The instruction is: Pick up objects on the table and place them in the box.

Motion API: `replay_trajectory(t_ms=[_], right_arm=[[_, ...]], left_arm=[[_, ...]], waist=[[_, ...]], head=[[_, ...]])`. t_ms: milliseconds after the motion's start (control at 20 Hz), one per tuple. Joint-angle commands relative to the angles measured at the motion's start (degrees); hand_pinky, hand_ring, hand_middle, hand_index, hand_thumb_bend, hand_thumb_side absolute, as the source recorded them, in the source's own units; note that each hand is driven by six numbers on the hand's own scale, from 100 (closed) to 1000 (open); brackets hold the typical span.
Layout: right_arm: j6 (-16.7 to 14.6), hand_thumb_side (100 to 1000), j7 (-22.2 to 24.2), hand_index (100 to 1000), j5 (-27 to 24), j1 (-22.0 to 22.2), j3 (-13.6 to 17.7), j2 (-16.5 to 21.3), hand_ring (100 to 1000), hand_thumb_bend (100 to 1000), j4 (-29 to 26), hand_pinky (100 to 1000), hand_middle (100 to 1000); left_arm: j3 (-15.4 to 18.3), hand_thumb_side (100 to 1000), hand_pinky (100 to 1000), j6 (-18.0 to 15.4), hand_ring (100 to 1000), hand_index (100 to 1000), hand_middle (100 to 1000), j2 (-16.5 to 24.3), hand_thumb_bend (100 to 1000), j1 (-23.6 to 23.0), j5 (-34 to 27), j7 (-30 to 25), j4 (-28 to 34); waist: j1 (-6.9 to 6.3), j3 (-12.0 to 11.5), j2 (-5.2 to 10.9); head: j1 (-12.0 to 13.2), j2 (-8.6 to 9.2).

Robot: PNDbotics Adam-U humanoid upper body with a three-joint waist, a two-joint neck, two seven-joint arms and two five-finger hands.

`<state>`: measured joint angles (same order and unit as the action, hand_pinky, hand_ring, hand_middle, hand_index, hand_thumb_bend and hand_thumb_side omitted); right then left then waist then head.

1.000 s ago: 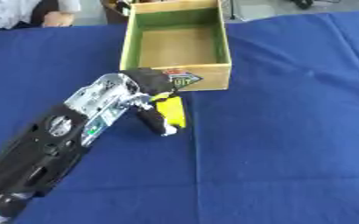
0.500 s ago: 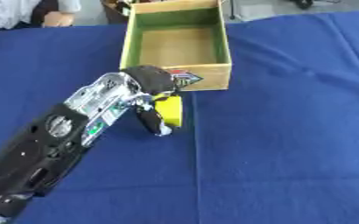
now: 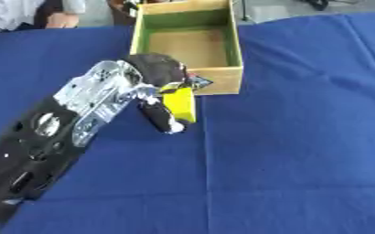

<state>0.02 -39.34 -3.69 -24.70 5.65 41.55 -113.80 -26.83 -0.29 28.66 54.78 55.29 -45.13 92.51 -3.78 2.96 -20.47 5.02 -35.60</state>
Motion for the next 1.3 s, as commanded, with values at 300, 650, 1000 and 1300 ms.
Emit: replay_trajectory(t_ms=[300, 650, 1000, 1300], right_arm=[[0.05, 873, -0.13, 722, -0.26, -0.36, 0.75, 1.44, 698, 100, -0.79, 667, 521], [-0.07, 874, 0.02, 722, -0.32, -0.85, 0.58, 1.63, 698, 100, -0.79, 667, 522], [-0.22, 876, 0.55, 723, -0.5, -1.77, 0.09, 1.9, 698, 100, -0.79, 668, 521], [-0.26, 878, 1.01, 723, -0.67, -2.54, -0.24, 1.79, 698, 100, -0.79, 668, 521]], left_arm=[[6.15, 521, 158, 4.45, 435, 629, 438, 4.29, 100, 2.09, -4.51, -0.48, 8.15], [11.57, 485, 100, 8.9, 401, 577, 392, 5.36, 100, 5.29, -6.59, 4.02, 8.15], [13.74, 440, 100, 10.51, 368, 532, 352, 3.71, 100, 11.34, -4.97, 11.67, -2.74], [14.55, 434, 100, 9.44, 359, 521, 342, -0.04, 100, 15.56, -1.53, 19.97, -14.29]], waist=[[0.07, -0.01, 1.59], [-0.22, 0.39, 1.36], [-0.63, 1.42, 0.96], [-0.88, 2.67, 0.33]], head=[[-0.52, 1.01], [-0.55, 1.3], [0.36, 1.94], [1.39, 2.76]])
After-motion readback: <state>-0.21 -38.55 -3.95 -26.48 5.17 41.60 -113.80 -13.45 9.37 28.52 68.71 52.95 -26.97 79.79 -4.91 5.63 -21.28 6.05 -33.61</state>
